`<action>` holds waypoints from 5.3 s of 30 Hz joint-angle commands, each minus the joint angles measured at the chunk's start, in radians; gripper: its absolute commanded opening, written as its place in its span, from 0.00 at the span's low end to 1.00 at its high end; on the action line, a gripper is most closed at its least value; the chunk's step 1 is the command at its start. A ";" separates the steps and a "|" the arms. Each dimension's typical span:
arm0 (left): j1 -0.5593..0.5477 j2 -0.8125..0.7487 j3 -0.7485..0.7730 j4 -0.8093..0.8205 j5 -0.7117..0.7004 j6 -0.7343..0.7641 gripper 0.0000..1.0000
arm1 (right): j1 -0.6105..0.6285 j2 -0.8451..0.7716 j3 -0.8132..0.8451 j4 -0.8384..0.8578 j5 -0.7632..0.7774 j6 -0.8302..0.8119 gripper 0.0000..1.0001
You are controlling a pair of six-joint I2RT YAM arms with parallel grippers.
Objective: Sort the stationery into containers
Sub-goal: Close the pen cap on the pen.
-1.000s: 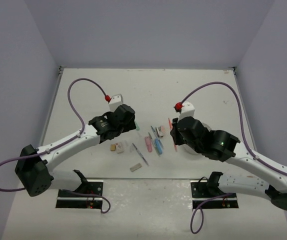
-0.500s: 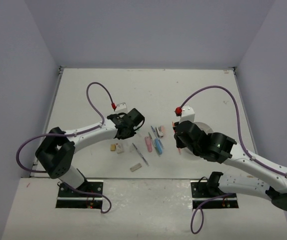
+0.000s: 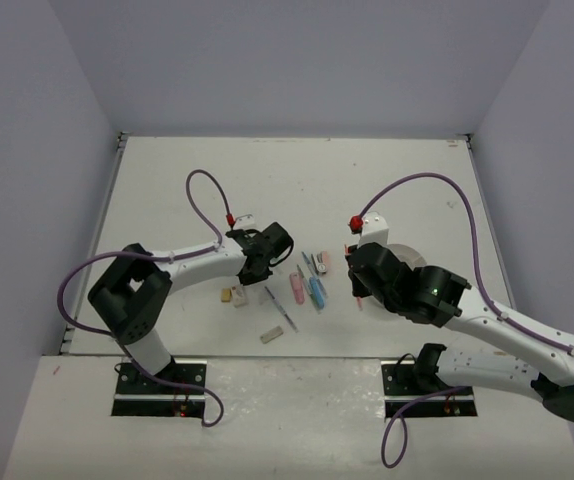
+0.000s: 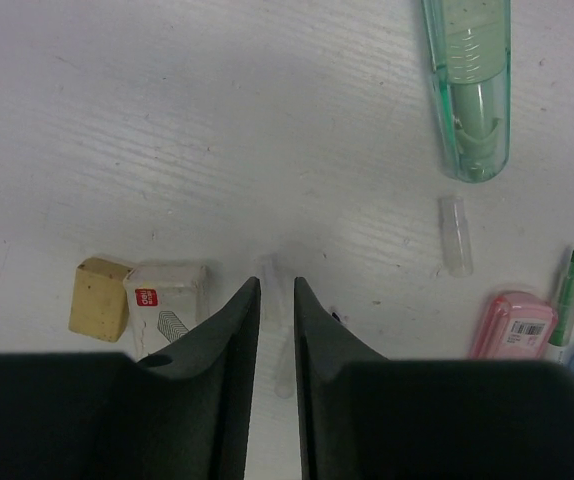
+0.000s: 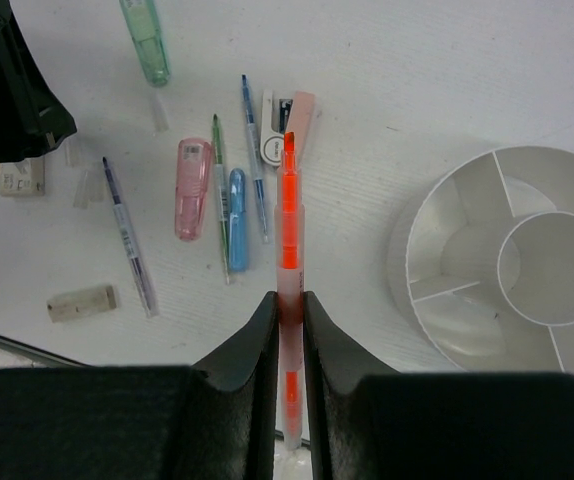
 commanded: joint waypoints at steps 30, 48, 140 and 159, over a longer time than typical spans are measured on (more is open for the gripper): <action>-0.001 0.016 -0.071 0.063 -0.011 -0.060 0.00 | -0.003 0.060 -0.017 0.125 -0.087 -0.008 0.00; -0.004 -0.910 -0.475 1.133 0.423 0.318 0.00 | -0.001 -0.039 -0.340 1.003 -0.757 0.082 0.00; -0.005 -0.881 -0.444 1.204 0.679 0.430 0.52 | -0.001 0.022 -0.185 1.012 -0.707 -0.059 0.00; -0.004 -0.831 -0.306 1.053 0.636 0.540 0.45 | -0.001 0.012 -0.166 0.968 -0.694 -0.082 0.00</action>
